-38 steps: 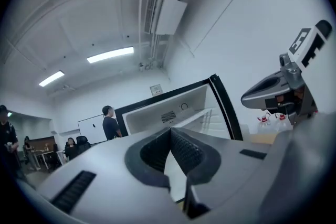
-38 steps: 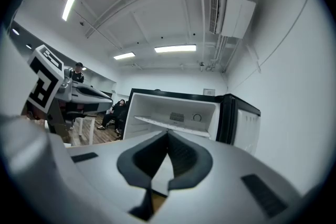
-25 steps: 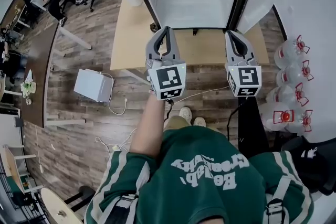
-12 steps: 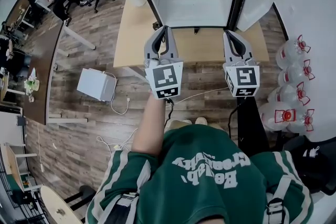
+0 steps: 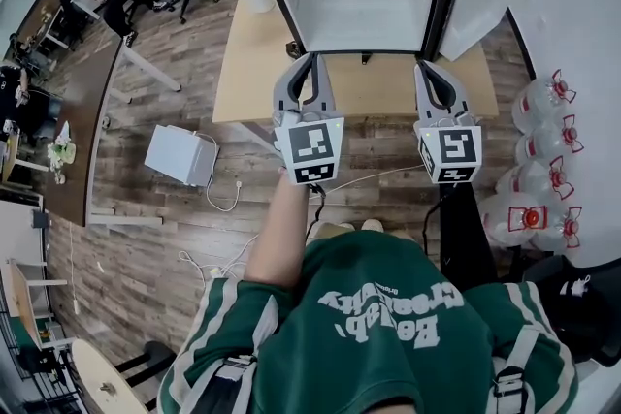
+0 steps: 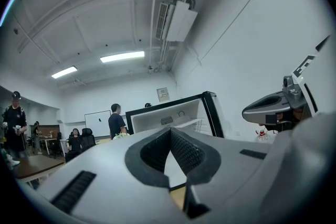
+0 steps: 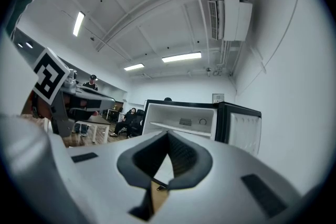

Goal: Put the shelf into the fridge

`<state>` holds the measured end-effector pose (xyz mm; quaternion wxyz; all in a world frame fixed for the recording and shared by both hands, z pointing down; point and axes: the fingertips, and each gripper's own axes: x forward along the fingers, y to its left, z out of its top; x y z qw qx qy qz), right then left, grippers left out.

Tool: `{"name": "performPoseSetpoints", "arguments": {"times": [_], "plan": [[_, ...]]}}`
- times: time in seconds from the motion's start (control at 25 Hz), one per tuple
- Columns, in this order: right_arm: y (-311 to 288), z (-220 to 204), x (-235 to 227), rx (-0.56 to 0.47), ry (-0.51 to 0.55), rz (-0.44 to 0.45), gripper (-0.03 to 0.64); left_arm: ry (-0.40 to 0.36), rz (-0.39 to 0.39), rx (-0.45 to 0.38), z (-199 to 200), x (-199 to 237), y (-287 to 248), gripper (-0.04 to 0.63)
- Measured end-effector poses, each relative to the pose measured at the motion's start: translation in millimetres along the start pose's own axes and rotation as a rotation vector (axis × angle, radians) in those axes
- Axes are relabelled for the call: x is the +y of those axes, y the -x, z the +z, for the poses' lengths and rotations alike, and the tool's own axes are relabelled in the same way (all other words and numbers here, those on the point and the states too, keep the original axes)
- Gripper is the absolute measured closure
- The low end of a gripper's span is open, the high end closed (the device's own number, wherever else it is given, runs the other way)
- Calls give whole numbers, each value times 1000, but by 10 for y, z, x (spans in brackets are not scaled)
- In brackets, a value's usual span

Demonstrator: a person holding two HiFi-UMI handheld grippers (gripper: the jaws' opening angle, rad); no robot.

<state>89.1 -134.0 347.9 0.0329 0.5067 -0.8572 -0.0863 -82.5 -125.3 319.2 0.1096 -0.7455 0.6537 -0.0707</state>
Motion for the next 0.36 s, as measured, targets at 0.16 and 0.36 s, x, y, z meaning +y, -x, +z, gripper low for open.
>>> {"name": "performPoseSetpoints", "arguments": {"times": [0.16, 0.36], "plan": [[-1, 3, -18, -3, -1, 3, 614, -15, -2, -4, 27, -35, -5, 595], [-45, -33, -56, 2, -5, -1, 614, -23, 0, -3, 13, -17, -56, 595]]}}
